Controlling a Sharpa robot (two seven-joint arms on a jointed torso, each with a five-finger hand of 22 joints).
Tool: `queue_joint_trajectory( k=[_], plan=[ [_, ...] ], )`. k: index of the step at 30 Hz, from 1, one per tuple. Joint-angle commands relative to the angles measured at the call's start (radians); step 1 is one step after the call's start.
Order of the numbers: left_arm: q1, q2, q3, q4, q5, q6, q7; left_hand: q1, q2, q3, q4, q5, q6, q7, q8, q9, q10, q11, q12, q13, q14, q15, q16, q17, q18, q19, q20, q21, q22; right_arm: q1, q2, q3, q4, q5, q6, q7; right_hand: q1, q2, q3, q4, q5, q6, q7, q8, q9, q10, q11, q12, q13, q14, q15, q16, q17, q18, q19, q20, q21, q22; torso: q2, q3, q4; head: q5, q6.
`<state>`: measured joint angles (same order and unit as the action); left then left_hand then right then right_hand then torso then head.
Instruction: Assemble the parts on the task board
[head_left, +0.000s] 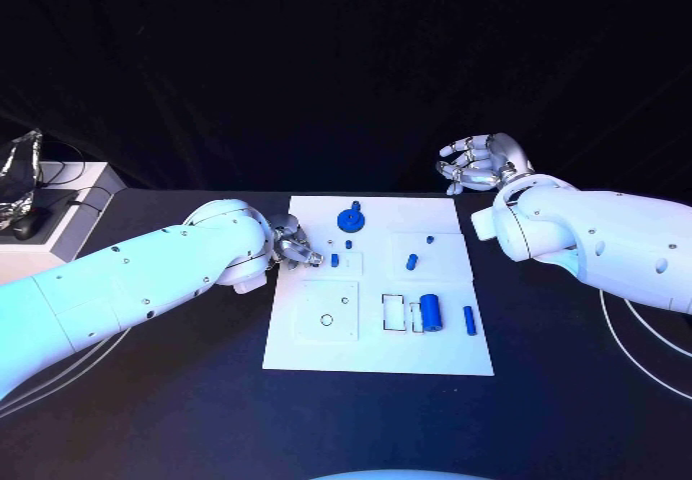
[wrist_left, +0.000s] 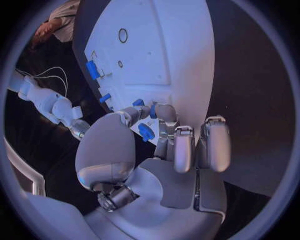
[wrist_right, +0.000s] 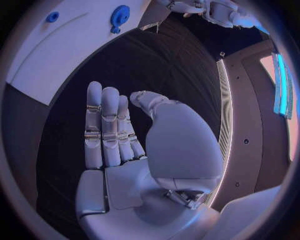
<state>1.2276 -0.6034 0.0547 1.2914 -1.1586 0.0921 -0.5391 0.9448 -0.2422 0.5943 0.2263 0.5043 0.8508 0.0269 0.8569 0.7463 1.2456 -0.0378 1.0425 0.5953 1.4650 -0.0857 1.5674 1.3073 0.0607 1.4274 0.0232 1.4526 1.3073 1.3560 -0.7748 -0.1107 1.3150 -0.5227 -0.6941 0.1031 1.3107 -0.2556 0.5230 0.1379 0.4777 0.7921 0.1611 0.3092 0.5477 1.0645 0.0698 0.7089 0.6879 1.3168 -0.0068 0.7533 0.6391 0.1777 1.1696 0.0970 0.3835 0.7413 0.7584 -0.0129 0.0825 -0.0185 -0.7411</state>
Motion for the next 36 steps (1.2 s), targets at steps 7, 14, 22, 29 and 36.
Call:
queue_joint_trajectory(
  k=[7,14,22,29,36],
  plan=[
    [-0.010,0.000,-0.007,-0.009,0.018,0.013,-0.028,0.001,-0.003,-0.025,0.010,-0.004,0.001,0.007,-0.004,-0.004,-0.009,0.003,0.005,-0.003,0.106,-0.001,0.003,0.263,-0.007,0.001,0.003,-0.007,0.055,0.000,0.000,0.000,0.001,-0.011,0.012,0.005,-0.007,0.001,-0.002,-0.006,0.007,-0.004,0.001,0.002,0.001,-0.004,0.001,-0.004,-0.002,0.007,0.000,-0.009,0.001,0.004,0.008,0.000,-0.005,-0.002,0.000,-0.0008,0.0006,0.000,-0.001],
    [-0.010,0.000,-0.007,-0.011,0.022,0.009,-0.026,0.008,-0.013,-0.074,0.038,-0.004,0.001,0.008,-0.003,-0.009,-0.012,0.004,0.006,-0.005,0.106,0.000,0.003,0.263,-0.007,0.001,0.004,-0.008,0.055,-0.001,0.000,0.000,0.000,-0.011,0.012,0.005,-0.007,0.001,-0.002,-0.006,0.007,-0.004,0.001,0.002,0.001,-0.004,0.001,-0.004,-0.002,0.007,0.000,-0.009,0.001,0.004,0.008,0.000,-0.005,-0.002,0.000,-0.0003,0.0003,0.001,-0.002],
    [-0.010,-0.001,-0.007,-0.013,0.026,0.006,-0.024,0.017,-0.021,-0.131,0.062,-0.006,0.001,0.009,-0.003,-0.015,-0.014,0.005,0.006,-0.008,0.106,0.000,0.003,0.263,-0.007,0.002,0.004,-0.009,0.055,-0.001,0.000,0.000,0.000,-0.013,0.014,0.005,-0.006,0.001,-0.001,-0.007,0.009,-0.004,0.001,0.002,0.001,-0.005,0.001,-0.004,-0.003,0.007,0.000,-0.011,0.001,0.004,0.008,0.000,-0.006,-0.003,0.000,-0.0004,0.0003,0.000,-0.002],
    [-0.010,-0.001,-0.006,-0.013,0.031,0.004,-0.023,0.008,-0.016,-0.161,0.066,-0.008,0.002,0.009,-0.004,-0.019,-0.014,0.006,0.007,-0.008,0.106,0.001,0.003,0.263,-0.008,0.002,0.005,-0.009,0.056,-0.002,0.001,0.000,0.000,-0.018,0.019,0.002,0.001,-0.004,-0.001,-0.018,0.010,-0.007,0.001,0.001,0.002,-0.007,0.001,-0.004,-0.007,0.008,0.000,-0.020,0.003,0.004,0.009,0.000,-0.009,-0.005,0.000,0.0000,0.0003,0.001,-0.002],
    [-0.010,-0.001,-0.005,-0.012,0.032,-0.005,-0.023,0.010,0.010,-0.247,0.067,-0.078,0.001,0.008,-0.005,-0.030,-0.014,0.005,0.008,-0.010,0.106,0.000,0.003,0.263,-0.008,0.003,0.005,-0.009,0.057,-0.002,0.001,0.000,-0.001,-0.019,0.021,0.000,0.001,-0.004,-0.001,-0.018,0.010,-0.007,0.001,0.001,0.002,-0.007,0.001,-0.004,-0.007,0.008,0.000,-0.020,0.003,0.004,0.009,0.000,-0.009,-0.005,0.000,0.0001,-0.0005,0.001,-0.001]
  ],
)
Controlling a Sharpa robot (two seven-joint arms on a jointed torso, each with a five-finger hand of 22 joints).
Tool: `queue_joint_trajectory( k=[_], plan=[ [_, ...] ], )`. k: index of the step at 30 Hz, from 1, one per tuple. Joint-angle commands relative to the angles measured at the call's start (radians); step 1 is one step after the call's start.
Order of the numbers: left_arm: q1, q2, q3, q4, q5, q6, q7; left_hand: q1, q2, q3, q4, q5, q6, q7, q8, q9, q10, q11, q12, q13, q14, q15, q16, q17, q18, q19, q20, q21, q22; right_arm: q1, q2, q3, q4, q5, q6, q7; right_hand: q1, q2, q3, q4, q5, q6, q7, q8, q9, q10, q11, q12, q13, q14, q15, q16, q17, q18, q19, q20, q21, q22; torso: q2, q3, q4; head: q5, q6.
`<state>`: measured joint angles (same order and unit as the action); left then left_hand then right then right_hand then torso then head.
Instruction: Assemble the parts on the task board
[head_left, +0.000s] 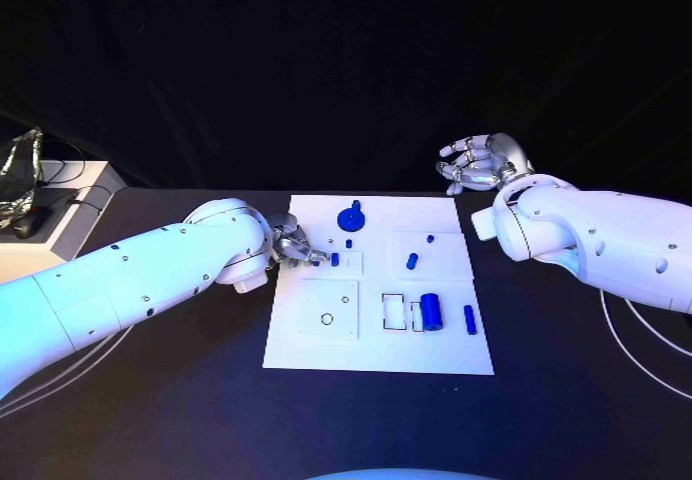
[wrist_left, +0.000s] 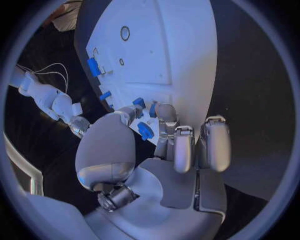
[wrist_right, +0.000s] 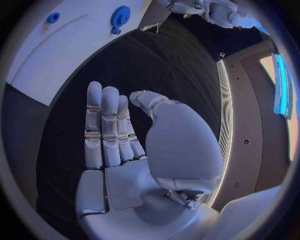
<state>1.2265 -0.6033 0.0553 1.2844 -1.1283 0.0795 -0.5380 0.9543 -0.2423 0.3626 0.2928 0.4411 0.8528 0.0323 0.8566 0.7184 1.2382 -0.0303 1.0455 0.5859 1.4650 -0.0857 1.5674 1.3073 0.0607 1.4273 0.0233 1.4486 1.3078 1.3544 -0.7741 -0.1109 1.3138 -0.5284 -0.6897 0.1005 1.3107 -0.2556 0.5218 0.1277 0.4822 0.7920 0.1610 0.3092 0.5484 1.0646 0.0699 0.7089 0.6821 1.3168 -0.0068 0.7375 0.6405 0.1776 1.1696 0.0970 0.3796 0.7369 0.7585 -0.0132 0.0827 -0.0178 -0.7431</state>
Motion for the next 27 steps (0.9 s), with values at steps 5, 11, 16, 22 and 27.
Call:
queue_joint_trajectory(
  k=[5,11,16,22,27],
  plan=[
    [-0.009,-0.002,-0.003,-0.002,0.001,0.001,-0.024,0.001,0.018,-0.032,0.001,-0.029,0.000,0.002,-0.004,-0.004,-0.007,-0.003,0.006,0.000,0.106,0.000,0.003,0.263,-0.007,0.003,0.005,-0.006,0.056,-0.001,0.001,0.000,-0.001,-0.013,0.017,0.001,0.002,-0.003,0.000,-0.010,0.004,-0.007,0.002,0.002,0.001,-0.007,0.001,-0.004,-0.003,0.009,0.000,-0.006,0.002,0.004,0.010,0.000,-0.005,-0.001,0.000,0.0002,-0.0007,0.001,0.000],
    [-0.009,-0.006,-0.001,0.008,-0.002,-0.007,-0.027,0.003,0.023,-0.045,0.001,-0.038,0.000,0.002,-0.004,-0.005,-0.007,-0.003,0.006,-0.002,0.106,0.000,0.003,0.263,-0.008,0.004,0.004,-0.006,0.057,-0.003,0.002,0.000,-0.002,-0.013,0.019,0.001,0.002,-0.001,0.000,-0.013,-0.003,-0.007,0.002,0.002,0.001,-0.007,0.001,-0.004,-0.005,0.010,0.000,-0.010,0.004,0.004,0.010,0.000,-0.007,-0.002,0.001,0.0006,-0.0009,-0.009,-0.003],
    [-0.009,-0.011,0.000,0.017,-0.006,-0.010,-0.030,0.003,0.024,-0.046,0.001,-0.039,0.000,0.002,-0.004,-0.006,-0.007,-0.003,0.006,-0.002,0.106,0.000,0.003,0.263,-0.008,0.003,0.004,-0.006,0.057,-0.004,0.003,0.000,-0.003,-0.013,0.019,0.001,0.001,0.000,0.000,-0.012,-0.004,-0.007,0.002,0.002,0.001,-0.007,0.001,-0.004,-0.005,0.010,0.000,-0.011,0.004,0.003,0.010,0.000,-0.007,-0.003,0.000,0.0006,-0.0010,-0.007,-0.003],
    [-0.009,-0.020,0.002,0.029,-0.013,-0.013,-0.032,0.004,0.026,-0.048,0.001,-0.040,0.000,0.002,-0.004,-0.006,-0.006,-0.003,0.007,0.000,0.106,0.000,0.003,0.263,-0.008,0.005,0.004,-0.004,0.059,-0.004,0.002,0.000,-0.002,-0.013,0.019,0.001,0.000,0.001,-0.001,-0.011,-0.005,-0.007,0.003,0.002,0.002,-0.006,0.002,-0.004,-0.006,0.011,0.000,-0.012,0.004,0.003,0.011,0.000,-0.007,-0.003,0.000,0.0006,-0.0002,-0.007,-0.004],
    [-0.008,-0.026,0.004,0.040,-0.016,-0.013,-0.033,0.005,0.029,-0.049,0.001,-0.041,0.000,0.001,-0.003,-0.006,-0.005,-0.003,0.009,0.002,0.106,0.000,0.003,0.263,-0.008,0.006,0.004,-0.004,0.060,-0.004,0.002,0.000,-0.002,-0.013,0.019,0.000,0.000,0.001,-0.001,-0.011,-0.005,-0.007,0.003,0.002,0.002,-0.006,0.002,-0.004,-0.006,0.011,0.000,-0.012,0.004,0.003,0.011,0.000,-0.007,-0.003,-0.001,0.0007,0.0003,-0.006,-0.003]
  ],
)
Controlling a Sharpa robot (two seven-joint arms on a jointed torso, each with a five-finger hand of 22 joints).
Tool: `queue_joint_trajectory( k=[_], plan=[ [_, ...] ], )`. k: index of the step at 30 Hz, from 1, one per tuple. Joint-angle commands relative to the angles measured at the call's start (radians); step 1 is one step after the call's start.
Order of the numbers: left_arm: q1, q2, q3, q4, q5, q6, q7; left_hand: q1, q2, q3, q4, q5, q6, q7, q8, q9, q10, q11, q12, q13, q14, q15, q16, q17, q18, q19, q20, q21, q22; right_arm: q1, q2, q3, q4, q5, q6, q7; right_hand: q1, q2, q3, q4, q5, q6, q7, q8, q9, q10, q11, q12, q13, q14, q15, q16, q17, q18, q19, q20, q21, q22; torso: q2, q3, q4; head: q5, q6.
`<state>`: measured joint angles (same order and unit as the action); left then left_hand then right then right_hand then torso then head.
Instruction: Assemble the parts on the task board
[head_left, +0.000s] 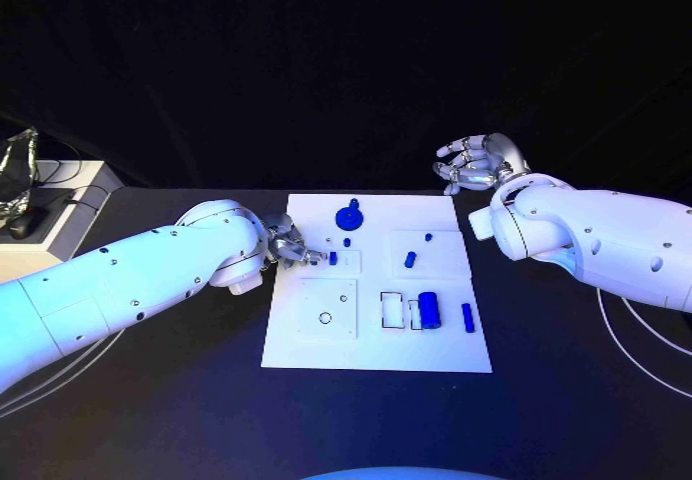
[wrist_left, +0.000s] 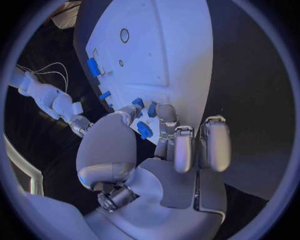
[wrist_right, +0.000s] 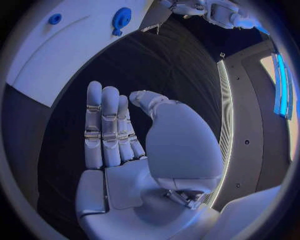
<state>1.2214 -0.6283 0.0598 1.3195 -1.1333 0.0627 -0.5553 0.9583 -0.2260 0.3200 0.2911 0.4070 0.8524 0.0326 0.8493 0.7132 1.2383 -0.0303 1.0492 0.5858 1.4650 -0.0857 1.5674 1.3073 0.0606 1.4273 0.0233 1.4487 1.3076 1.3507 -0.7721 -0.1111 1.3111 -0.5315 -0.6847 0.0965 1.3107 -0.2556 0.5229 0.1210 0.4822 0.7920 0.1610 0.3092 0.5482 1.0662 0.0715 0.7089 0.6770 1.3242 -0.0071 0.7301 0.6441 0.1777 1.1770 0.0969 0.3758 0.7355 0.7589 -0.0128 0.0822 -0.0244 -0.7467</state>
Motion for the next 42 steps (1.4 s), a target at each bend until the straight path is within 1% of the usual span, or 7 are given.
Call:
queue_joint_trajectory(
  k=[1,14,20,26,34,40,42],
  plan=[
    [-0.003,-0.002,0.000,0.007,-0.012,0.004,-0.016,0.001,0.013,-0.006,0.002,-0.007,0.000,0.001,0.004,-0.001,-0.005,-0.003,0.005,0.002,0.106,0.000,0.003,0.263,-0.008,0.006,0.004,-0.004,0.060,-0.001,0.000,0.000,0.000,-0.010,0.014,0.004,0.000,0.001,-0.002,-0.005,-0.005,-0.007,0.003,0.002,0.002,-0.008,0.000,-0.004,-0.001,0.004,0.001,-0.004,0.001,0.003,0.003,0.000,-0.003,-0.002,-0.001,0.0005,0.0009,0.001,0.001],
    [-0.003,-0.002,0.004,0.026,-0.005,-0.014,-0.007,0.004,0.017,-0.007,0.002,-0.007,0.001,0.001,0.005,-0.001,-0.005,-0.004,0.005,0.002,0.106,0.000,0.003,0.263,-0.008,0.006,0.004,-0.004,0.061,-0.001,0.001,0.000,0.000,-0.010,0.015,0.004,-0.001,0.001,-0.002,-0.005,-0.005,-0.006,0.003,0.002,0.002,-0.008,0.000,-0.003,-0.002,0.005,0.001,-0.006,0.002,0.003,0.004,0.000,-0.004,-0.002,0.001,0.0000,0.0005,0.002,0.002],
    [-0.003,0.001,0.011,0.033,0.004,-0.027,-0.001,0.004,0.017,-0.007,0.002,-0.008,0.001,0.000,0.005,-0.001,-0.005,-0.004,0.005,0.002,0.106,-0.001,0.003,0.263,-0.008,0.005,0.004,-0.004,0.060,-0.001,0.001,0.000,0.000,-0.010,0.015,0.004,-0.001,0.001,-0.002,-0.005,-0.005,-0.006,0.003,0.002,0.002,-0.008,0.000,-0.003,-0.002,0.005,0.001,-0.006,0.002,0.003,0.004,0.000,-0.004,-0.002,0.000,0.0000,0.0000,0.003,0.002],
    [-0.003,-0.003,0.023,0.037,0.003,-0.029,-0.002,0.004,0.017,-0.008,0.002,-0.008,0.001,0.001,0.005,-0.001,-0.005,-0.004,0.005,0.001,0.106,-0.001,0.003,0.263,-0.008,0.005,0.004,-0.004,0.060,-0.001,0.001,0.000,-0.001,-0.013,0.015,0.004,-0.001,0.001,-0.002,-0.005,-0.005,-0.006,0.003,0.002,0.002,-0.008,0.000,-0.003,-0.002,0.005,0.001,-0.006,0.002,0.003,0.004,0.000,-0.004,-0.002,-0.001,0.0009,-0.0004,0.002,0.002],
    [-0.003,-0.013,0.037,0.039,0.001,-0.025,-0.006,0.005,0.018,-0.010,0.002,-0.009,0.001,0.001,0.005,-0.001,-0.005,-0.004,0.004,0.000,0.106,-0.001,0.003,0.263,-0.008,0.005,0.004,-0.005,0.059,-0.001,0.000,0.000,-0.001,-0.015,0.015,0.003,-0.001,0.001,-0.002,-0.005,-0.005,-0.006,0.003,0.002,0.002,-0.008,0.000,-0.003,-0.002,0.005,0.001,-0.006,0.002,0.003,0.004,0.000,-0.004,-0.002,-0.001,-0.0006,0.0014,0.001,0.003],
    [-0.003,-0.018,0.044,0.042,0.000,-0.021,-0.008,0.005,0.018,-0.010,0.002,-0.009,0.000,0.001,0.005,-0.001,-0.005,-0.004,0.004,-0.001,0.106,-0.001,0.003,0.263,-0.008,0.005,0.004,-0.005,0.059,-0.002,0.000,0.000,-0.002,-0.015,0.015,0.003,-0.001,0.001,-0.002,-0.005,-0.005,-0.006,0.003,0.002,0.002,-0.008,0.000,-0.003,-0.002,0.005,0.001,-0.006,0.002,0.003,0.004,0.000,-0.004,-0.002,0.000,-0.0012,-0.0001,0.002,0.004],
    [-0.003,-0.019,0.054,0.044,0.002,-0.026,-0.004,0.005,0.018,-0.010,0.002,-0.009,0.000,0.001,0.005,-0.001,-0.005,-0.004,0.004,-0.001,0.106,-0.001,0.003,0.263,-0.008,0.005,0.004,-0.005,0.059,-0.002,-0.001,0.000,-0.002,-0.015,0.015,0.004,-0.001,0.001,-0.002,-0.005,-0.005,-0.006,0.003,0.002,0.002,-0.008,0.000,-0.003,-0.002,0.005,0.001,-0.006,0.002,0.003,0.004,0.000,-0.004,-0.002,0.000,-0.0014,-0.0003,0.001,0.005]
  ],
)
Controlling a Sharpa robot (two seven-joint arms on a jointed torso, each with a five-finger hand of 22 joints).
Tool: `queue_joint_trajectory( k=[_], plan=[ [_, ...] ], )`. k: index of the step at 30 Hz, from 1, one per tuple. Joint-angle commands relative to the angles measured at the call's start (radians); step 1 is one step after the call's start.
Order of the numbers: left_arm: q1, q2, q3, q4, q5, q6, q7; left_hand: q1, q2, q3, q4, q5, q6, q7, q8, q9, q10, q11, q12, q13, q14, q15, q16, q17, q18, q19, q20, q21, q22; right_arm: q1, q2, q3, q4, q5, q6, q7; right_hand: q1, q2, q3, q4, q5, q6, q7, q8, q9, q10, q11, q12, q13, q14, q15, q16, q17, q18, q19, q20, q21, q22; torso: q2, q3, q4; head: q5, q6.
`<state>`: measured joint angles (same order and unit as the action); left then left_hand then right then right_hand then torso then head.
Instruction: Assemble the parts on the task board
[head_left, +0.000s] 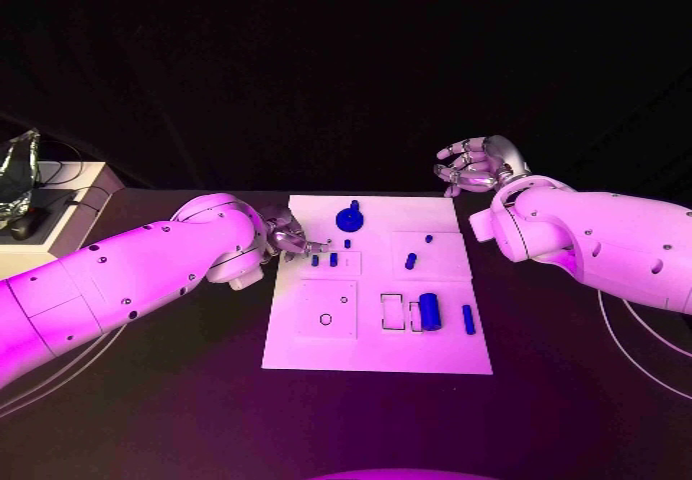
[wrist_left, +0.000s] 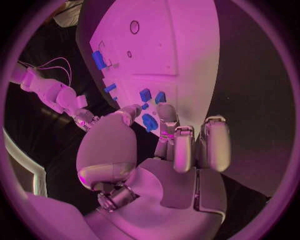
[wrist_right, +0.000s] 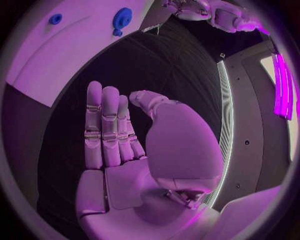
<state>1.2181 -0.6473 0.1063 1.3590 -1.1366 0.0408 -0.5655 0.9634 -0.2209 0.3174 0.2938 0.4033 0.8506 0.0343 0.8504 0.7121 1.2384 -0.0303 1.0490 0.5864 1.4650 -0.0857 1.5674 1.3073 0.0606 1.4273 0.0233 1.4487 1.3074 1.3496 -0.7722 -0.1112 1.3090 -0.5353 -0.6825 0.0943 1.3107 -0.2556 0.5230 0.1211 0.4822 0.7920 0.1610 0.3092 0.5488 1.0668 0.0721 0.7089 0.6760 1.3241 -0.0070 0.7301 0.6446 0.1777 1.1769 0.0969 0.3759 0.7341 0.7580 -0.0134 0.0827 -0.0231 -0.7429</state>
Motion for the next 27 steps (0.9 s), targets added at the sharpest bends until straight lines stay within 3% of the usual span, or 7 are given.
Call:
queue_joint_trajectory(
  k=[1,7,10,12,16,21,27],
  plan=[
    [0.000,-0.001,0.012,0.005,0.009,-0.010,0.011,0.001,0.014,-0.008,-0.001,-0.005,0.002,-0.001,0.004,0.000,-0.006,-0.004,0.004,-0.003,0.106,-0.001,0.003,0.263,-0.007,0.003,0.004,-0.006,0.057,-0.001,-0.001,0.000,0.000,-0.012,0.013,0.006,-0.001,0.001,-0.002,-0.005,-0.005,-0.006,0.003,0.003,0.001,-0.008,-0.001,-0.003,-0.001,0.005,0.001,-0.006,0.001,0.003,0.004,0.000,-0.004,-0.001,0.002,-0.0012,-0.0009,-0.001,0.004],
    [0.000,-0.012,0.038,0.001,0.127,-0.102,0.131,0.055,0.041,-0.006,-0.001,-0.002,-0.082,0.041,-0.043,-0.033,-0.127,0.034,-0.073,-0.105,0.054,0.030,-0.079,0.131,0.034,-0.124,0.024,-0.130,-0.114,-0.002,-0.002,0.000,0.001,-0.009,0.012,0.008,-0.002,0.002,-0.002,-0.007,-0.004,-0.007,0.002,0.003,0.001,-0.009,-0.001,-0.003,-0.003,0.007,0.001,-0.010,0.003,0.003,0.005,0.000,-0.006,-0.002,0.001,0.0009,0.0000,-0.002,0.006],
    [0.000,-0.019,0.043,-0.005,0.208,-0.157,0.253,0.156,0.053,0.041,-0.003,0.004,-0.184,0.103,-0.107,-0.084,-0.279,0.095,-0.144,-0.141,-0.154,0.086,-0.314,-0.182,0.105,-0.411,0.070,-0.428,-0.464,-0.002,-0.004,0.000,0.002,-0.008,0.011,0.009,-0.002,0.002,-0.002,-0.007,-0.004,-0.007,0.002,0.003,0.001,-0.009,-0.001,-0.003,-0.003,0.007,0.001,-0.010,0.003,0.003,0.005,0.000,-0.006,-0.002,0.000,0.0009,0.0014,-0.005,0.010],
    [0.000,-0.022,0.043,-0.008,0.245,-0.196,0.346,0.274,0.047,0.099,-0.016,0.005,-0.220,0.142,-0.155,-0.133,-0.370,0.133,-0.201,-0.180,-0.382,0.124,-0.527,-0.436,0.115,-0.504,0.104,-0.554,-0.561,-0.002,-0.005,0.000,0.003,-0.008,0.011,0.010,-0.001,0.003,-0.002,-0.007,-0.004,-0.006,0.002,0.003,0.001,-0.009,-0.001,-0.003,-0.004,0.007,0.000,-0.011,0.003,0.003,0.005,0.000,-0.006,-0.003,0.000,0.0000,0.0016,-0.007,0.013],
    [-0.012,-0.017,0.039,-0.011,0.243,-0.270,0.515,0.471,0.022,0.203,-0.129,-0.005,-0.173,0.150,-0.211,-0.223,-0.401,0.143,-0.271,-0.256,-0.483,0.134,-0.604,-0.524,0.122,-0.541,0.122,-0.624,-0.599,-0.002,-0.007,0.000,0.002,-0.005,0.012,0.014,-0.001,0.003,-0.002,-0.007,-0.004,-0.006,0.002,0.003,0.001,-0.009,-0.001,-0.003,-0.004,0.007,0.000,-0.011,0.003,0.003,0.005,0.000,-0.006,-0.003,-0.001,-0.0022,0.0031,-0.008,0.018],
    [-0.035,0.013,0.035,-0.030,0.106,-0.304,0.629,0.491,0.008,0.212,-0.186,-0.016,-0.140,0.146,-0.302,-0.318,-0.401,0.143,-0.344,-0.332,-0.487,0.131,-0.597,-0.577,0.120,-0.559,0.116,-0.555,-0.537,-0.002,-0.007,0.000,-0.002,-0.003,0.003,0.036,0.008,0.011,0.016,-0.022,-0.004,0.028,-0.003,0.004,-0.004,-0.014,-0.004,-0.042,-0.041,0.002,-0.002,-0.038,0.009,0.003,0.000,-0.003,-0.009,-0.002,-0.001,-0.0027,0.0020,-0.008,0.027],
    [-0.048,0.069,0.003,-0.099,-0.095,-0.315,0.692,0.479,-0.012,0.215,-0.213,-0.056,-0.105,0.138,-0.365,-0.374,-0.404,0.154,-0.434,-0.403,-0.476,0.139,-0.568,-0.605,0.122,-0.568,0.126,-0.517,-0.502,-0.004,-0.001,0.000,-0.007,-0.002,0.007,0.057,0.016,0.023,0.025,-0.068,-0.015,0.096,0.000,-0.054,-0.044,0.018,0.002,-0.220,-0.190,-0.008,0.004,-0.131,0.025,0.000,-0.048,0.000,-0.001,0.030,0.000,-0.0019,0.0000,-0.008,0.035]
  ],
)
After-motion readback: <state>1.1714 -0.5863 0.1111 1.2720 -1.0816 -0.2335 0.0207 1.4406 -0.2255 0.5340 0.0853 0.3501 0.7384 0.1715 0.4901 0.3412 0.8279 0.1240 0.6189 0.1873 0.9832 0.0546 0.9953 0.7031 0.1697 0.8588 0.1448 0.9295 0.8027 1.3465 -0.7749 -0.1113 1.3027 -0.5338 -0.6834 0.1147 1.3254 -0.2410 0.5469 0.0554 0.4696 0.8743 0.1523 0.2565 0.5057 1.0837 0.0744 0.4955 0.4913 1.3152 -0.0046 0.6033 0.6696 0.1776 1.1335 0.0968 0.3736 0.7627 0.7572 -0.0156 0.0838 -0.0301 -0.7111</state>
